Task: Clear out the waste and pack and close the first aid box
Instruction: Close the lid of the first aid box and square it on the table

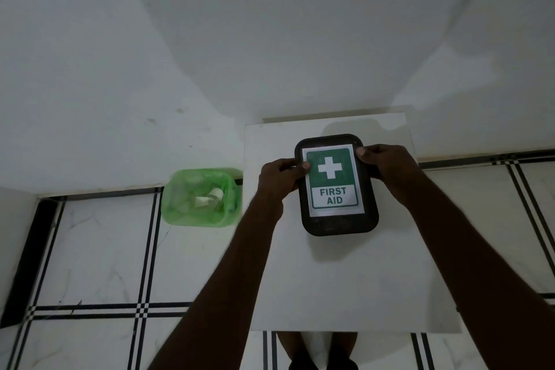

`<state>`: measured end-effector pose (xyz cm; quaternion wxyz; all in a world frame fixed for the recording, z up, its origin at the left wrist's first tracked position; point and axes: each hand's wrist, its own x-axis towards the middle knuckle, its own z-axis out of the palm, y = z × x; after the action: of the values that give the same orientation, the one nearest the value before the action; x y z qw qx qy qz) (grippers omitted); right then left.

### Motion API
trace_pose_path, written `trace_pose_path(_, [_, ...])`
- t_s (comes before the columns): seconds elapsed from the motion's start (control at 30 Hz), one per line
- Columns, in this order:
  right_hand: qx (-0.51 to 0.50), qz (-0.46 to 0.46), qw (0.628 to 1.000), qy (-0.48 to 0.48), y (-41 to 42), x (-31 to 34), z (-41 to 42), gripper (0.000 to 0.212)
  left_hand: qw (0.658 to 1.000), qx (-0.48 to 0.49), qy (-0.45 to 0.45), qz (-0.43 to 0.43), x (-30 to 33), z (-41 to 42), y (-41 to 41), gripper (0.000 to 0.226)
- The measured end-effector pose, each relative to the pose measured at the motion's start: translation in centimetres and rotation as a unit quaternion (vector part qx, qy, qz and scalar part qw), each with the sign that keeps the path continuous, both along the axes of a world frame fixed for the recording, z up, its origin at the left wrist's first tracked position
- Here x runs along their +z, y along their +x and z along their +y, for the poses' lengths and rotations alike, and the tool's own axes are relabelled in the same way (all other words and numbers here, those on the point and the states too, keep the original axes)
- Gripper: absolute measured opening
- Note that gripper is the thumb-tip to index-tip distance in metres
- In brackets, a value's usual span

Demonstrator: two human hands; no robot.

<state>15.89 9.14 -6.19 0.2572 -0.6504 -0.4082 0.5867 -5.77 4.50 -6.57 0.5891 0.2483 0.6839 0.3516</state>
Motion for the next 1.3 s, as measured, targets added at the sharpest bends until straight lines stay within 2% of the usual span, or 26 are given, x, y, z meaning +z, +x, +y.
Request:
trace_pose_path(0.1, [-0.02,-0.015,1.0,0.007,-0.4,-0.1,0.0,0.025,1.0,0.007,-0.004,0.007,0.3,0.1,0.1,0.043])
trace_pose_path(0.27, [0.033,-0.012,0.999,-0.021,0.2,1.0,1.0,0.025,0.997,-0.06,-0.041,-0.022,0.9,1.4,-1.6,0.047])
trace_pose_path(0.33, [0.045,-0.004,0.999,-0.026,0.2,1.4,1.6,0.032,0.998,-0.048,-0.037,-0.035,1.1,2.1,-1.8,0.047])
trace_pose_path(0.47, [0.002,-0.026,0.999,-0.032,-0.8,0.8,2.7,0.049,1.0,-0.002,-0.028,-0.008,0.9,3.3,-1.4,0.051])
trace_pose_path(0.63, [-0.006,-0.065,0.997,-0.031,-1.5,0.1,3.1,0.043,0.999,0.023,-0.016,0.018,0.3,3.8,-1.0,0.048])
trace_pose_path(0.73, [-0.028,-0.066,0.997,-0.035,-1.8,0.0,2.9,0.044,0.999,0.036,-0.012,0.036,0.1,3.9,-0.4,0.034])
trace_pose_path(0.83, [-0.037,-0.066,0.997,-0.026,-2.1,0.0,2.7,0.031,0.998,0.045,-0.013,0.047,0.0,3.8,-0.1,0.026])
trace_pose_path(0.93, [-0.037,-0.054,0.998,-0.011,-2.0,0.2,2.2,0.025,0.999,0.031,-0.011,0.02,0.2,3.5,-0.4,0.035])
trace_pose_path(1.07, [-0.057,-0.032,0.998,0.019,-1.7,0.0,1.3,0.022,0.999,0.017,-0.007,0.031,0.4,3.2,-0.4,0.041])
trace_pose_path(1.3, [-0.071,-0.011,0.997,0.021,-2.2,-0.2,1.3,0.02,0.994,0.002,0.018,0.109,0.0,4.9,0.7,0.045])
